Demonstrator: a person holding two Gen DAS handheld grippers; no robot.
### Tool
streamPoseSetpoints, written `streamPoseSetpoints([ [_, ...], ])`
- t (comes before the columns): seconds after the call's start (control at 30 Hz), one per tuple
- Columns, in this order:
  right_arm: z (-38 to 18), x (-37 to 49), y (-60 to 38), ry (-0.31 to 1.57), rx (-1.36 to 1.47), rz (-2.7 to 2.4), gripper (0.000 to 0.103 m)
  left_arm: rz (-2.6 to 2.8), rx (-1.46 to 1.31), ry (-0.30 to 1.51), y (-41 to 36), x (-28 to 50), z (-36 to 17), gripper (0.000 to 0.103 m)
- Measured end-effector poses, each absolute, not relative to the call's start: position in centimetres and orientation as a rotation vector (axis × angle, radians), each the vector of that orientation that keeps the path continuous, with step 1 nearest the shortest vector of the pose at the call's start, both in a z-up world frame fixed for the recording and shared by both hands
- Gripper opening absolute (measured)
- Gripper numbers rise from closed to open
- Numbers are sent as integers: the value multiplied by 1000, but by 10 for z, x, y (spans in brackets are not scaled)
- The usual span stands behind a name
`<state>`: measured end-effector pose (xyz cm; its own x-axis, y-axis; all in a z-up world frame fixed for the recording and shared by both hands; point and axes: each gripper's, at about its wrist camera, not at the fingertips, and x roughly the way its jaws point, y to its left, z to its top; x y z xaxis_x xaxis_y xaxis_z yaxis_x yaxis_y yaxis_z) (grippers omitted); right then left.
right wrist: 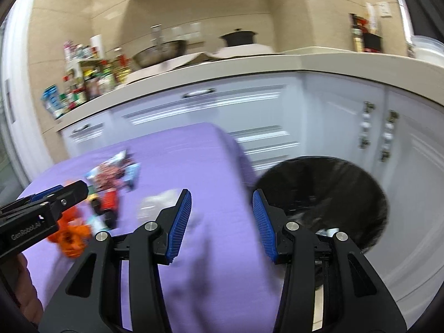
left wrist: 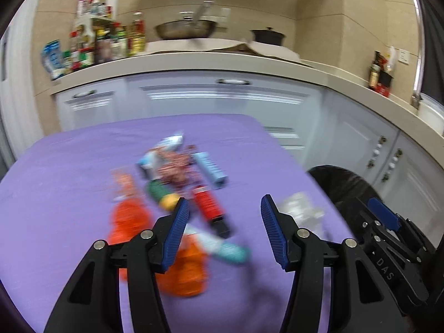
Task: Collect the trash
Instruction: 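Move both open tools back over the table toward the orange bags, then grasp the small orange bag with the right tool while the left grasps the red-orange bag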
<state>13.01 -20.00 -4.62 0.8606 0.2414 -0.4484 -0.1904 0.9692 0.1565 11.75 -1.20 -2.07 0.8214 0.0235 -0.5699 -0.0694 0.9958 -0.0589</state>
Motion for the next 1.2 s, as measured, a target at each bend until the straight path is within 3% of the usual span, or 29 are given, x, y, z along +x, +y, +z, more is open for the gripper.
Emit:
streamPoseSetpoints([
  [0.37,-42,95,-104,510,26,406,47,206,-110,603,69,69,-31,54],
  [0.6,-42,83,-65,523,-36,452,54,269,-142,610,109,51,-41,54],
  [1.0,-63,94,-35,626,-94,450,56,261,-184,612,129,42,-48,58],
  [1.07,-66,94,-35,634,-90,453,51,249,-180,616,125,43,-49,58],
  [1.1,-67,94,-34,638,-89,459,42,242,-181,618,123,44,-50,58],
  [1.2,-67,92,-36,631,-86,464,42,227,-179,623,117,45,-51,59],
])
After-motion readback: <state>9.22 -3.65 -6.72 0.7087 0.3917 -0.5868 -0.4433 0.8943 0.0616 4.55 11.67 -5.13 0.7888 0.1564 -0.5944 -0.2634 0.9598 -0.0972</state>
